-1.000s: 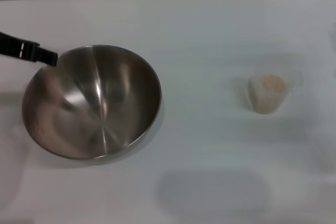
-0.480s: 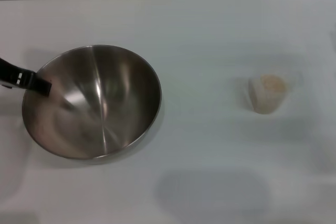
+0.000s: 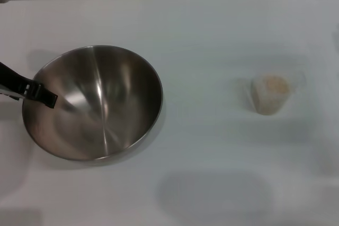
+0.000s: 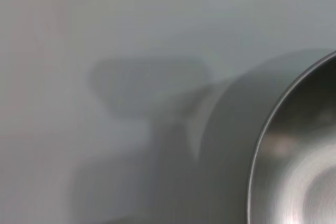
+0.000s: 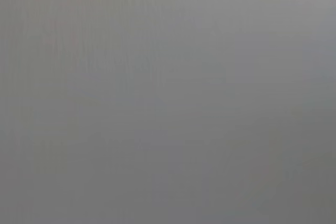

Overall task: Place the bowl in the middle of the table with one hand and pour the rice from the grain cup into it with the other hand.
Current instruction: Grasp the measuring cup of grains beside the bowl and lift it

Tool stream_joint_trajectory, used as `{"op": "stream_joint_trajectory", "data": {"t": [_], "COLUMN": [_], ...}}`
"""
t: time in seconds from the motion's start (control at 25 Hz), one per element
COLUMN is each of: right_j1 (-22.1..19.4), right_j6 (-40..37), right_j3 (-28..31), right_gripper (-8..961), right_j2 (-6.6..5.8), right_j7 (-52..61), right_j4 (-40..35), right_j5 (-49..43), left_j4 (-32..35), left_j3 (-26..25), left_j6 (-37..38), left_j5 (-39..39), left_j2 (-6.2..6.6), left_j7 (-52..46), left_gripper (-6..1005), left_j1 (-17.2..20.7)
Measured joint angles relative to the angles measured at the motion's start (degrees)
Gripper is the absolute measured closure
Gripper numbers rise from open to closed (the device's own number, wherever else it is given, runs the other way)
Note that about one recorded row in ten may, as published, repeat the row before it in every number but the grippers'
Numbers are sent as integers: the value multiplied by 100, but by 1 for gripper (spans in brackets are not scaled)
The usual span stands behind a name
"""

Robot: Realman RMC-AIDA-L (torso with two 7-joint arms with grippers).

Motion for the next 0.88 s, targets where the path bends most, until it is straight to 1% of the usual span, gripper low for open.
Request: {"op": "stream_joint_trajectory", "data": {"t": [0.2,0.64,0.84,0.88], "right_j1": [0,-1,0,0], "right_j6": [-22,-27,-28,-28], "right_j3": [1,6,19,22], "right_gripper": [191,191,190,190], "right_j2": [2,-2,-5,-5], "right_j7": [0,0,0,0], "right_j4": [-1,-4,-4,-4], "right_j5": [-15,-20,-20,-20], "left_j4": [191,325,393,394], "left_j3": [-2,-95,-147,-151], "left_j6": [15,81,53,51], "left_j5": [106,223,223,223], "left_j2": [6,7,11,12], "left_j7": [2,-4,0,0], "left_gripper": [260,507,747,772], "left_j1": [-94,-185,-260,-266]}}
